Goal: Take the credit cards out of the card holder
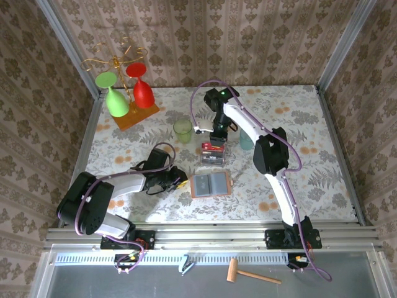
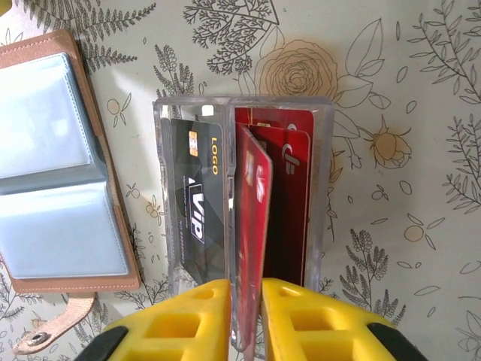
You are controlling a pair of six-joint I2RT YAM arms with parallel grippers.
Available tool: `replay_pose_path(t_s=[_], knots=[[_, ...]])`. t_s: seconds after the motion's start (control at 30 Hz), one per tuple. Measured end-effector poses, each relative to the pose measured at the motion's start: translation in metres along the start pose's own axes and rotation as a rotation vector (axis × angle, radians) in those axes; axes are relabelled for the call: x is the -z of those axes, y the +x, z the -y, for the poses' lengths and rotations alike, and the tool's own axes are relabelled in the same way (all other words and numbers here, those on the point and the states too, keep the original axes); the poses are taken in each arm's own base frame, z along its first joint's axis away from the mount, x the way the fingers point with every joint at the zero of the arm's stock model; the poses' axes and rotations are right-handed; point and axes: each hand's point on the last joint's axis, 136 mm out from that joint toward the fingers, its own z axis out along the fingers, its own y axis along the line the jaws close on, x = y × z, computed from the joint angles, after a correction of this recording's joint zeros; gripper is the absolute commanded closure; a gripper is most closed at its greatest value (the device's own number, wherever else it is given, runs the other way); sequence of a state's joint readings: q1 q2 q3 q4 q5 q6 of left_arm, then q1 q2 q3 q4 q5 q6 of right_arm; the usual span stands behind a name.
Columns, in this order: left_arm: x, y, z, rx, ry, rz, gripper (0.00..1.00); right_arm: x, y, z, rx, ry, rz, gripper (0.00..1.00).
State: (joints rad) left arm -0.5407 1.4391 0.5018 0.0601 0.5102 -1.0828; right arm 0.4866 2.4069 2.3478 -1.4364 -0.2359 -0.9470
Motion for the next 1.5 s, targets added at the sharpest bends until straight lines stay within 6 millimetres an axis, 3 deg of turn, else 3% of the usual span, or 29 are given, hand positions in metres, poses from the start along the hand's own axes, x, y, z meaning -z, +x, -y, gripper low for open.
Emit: replay_pose_path(t_s=[0.33,0.6,0.77,1.2,1.5], knots=[[0.001,-0.004,0.009,-0.018,0.018,0.006,0.81,0.015,-0.004,0.000,-0.041,0.034,0.025,0.76],[0.000,-0.006,0.014,-0.030,0.029,0.005,0.81,0.041,-0.003,-0.018,-0.156,0.106,0.103,0.76],[-0.004,-0.008,0.014,-0.032,0.031,0.001,0.81,0.038,-0.006,-0.034,-0.270,0.149,0.176,0.75],[-0.018,-0.012,0.025,-0.049,0.053,-0.021,0.81,0.028,-0.030,-0.097,-0.536,0.190,0.426,0.74],[-0.016,-0.013,0.034,-0.069,0.076,-0.012,0.81,0.023,-0.031,-0.116,-0.766,0.156,0.589,0.82]])
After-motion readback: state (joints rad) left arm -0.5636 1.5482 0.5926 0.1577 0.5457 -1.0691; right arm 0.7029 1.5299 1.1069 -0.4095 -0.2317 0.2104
